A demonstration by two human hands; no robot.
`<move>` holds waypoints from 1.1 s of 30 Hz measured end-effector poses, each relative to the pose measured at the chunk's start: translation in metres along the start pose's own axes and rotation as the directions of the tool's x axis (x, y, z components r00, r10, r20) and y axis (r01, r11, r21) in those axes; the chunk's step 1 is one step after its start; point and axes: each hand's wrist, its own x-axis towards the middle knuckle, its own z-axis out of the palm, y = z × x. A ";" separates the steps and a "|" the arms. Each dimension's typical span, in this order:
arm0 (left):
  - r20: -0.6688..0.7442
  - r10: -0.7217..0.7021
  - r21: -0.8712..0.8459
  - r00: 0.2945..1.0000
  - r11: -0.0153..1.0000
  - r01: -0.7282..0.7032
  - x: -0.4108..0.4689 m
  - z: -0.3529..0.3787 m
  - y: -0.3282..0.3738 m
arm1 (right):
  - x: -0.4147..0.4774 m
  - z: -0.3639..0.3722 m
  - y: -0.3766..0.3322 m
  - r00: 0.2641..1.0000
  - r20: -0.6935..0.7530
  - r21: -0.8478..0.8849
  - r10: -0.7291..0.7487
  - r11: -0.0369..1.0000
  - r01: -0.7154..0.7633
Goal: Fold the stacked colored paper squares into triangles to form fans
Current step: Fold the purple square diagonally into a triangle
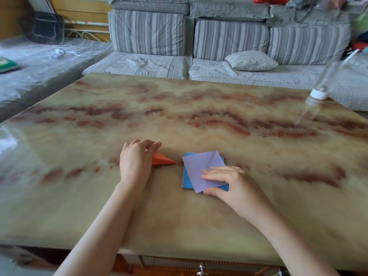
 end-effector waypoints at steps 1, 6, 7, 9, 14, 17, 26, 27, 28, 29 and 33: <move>-0.002 0.005 -0.004 1.000 1.000 -0.005 0.002 -0.001 0.000 | 0.000 0.000 0.002 1.000 -0.016 0.000 -0.002 1.000 0.002; -0.107 0.145 -0.059 0.984 0.987 -0.152 0.002 -0.012 0.015 | 0.001 0.003 0.005 0.978 -0.199 -0.006 -0.062 0.998 0.063; -0.138 0.184 -0.093 0.973 0.976 -0.198 0.000 -0.015 0.022 | 0.001 0.003 0.003 0.960 -0.270 0.002 -0.072 0.997 0.075; -0.153 0.218 -0.176 0.964 0.954 -0.244 -0.007 -0.020 0.037 | 0.001 0.000 -0.001 0.899 -0.429 0.029 -0.083 0.994 0.106; 0.376 -0.049 -0.555 0.926 0.788 0.267 -0.026 -0.022 0.066 | 0.002 -0.015 -0.009 0.770 -0.631 0.317 0.093 0.937 0.147; 0.689 -0.092 -0.485 0.719 0.678 0.552 -0.033 -0.025 0.071 | 0.000 -0.021 -0.017 0.772 -0.621 0.465 0.137 0.857 0.221; 0.746 -0.045 -0.626 0.664 0.293 0.723 -0.030 -0.021 0.066 | -0.011 -0.023 -0.023 0.944 -0.328 0.524 -0.032 0.825 0.210; 0.725 -0.024 -0.639 0.689 0.352 0.684 -0.030 -0.021 0.065 | -0.011 -0.023 -0.022 0.945 -0.325 0.532 -0.026 0.821 0.206; 0.709 0.011 -0.649 0.705 0.400 0.647 -0.031 -0.020 0.064 | -0.011 -0.023 -0.021 0.946 -0.322 0.536 -0.021 0.820 0.201; 0.702 0.050 -0.656 0.710 0.435 0.617 -0.032 -0.019 0.064 | -0.009 -0.023 -0.021 0.944 -0.330 0.525 -0.022 0.826 0.203; 0.704 0.157 -0.662 0.692 0.496 0.562 -0.039 -0.021 0.068 | 0.001 -0.021 -0.013 0.927 -0.367 0.523 0.082 0.842 0.133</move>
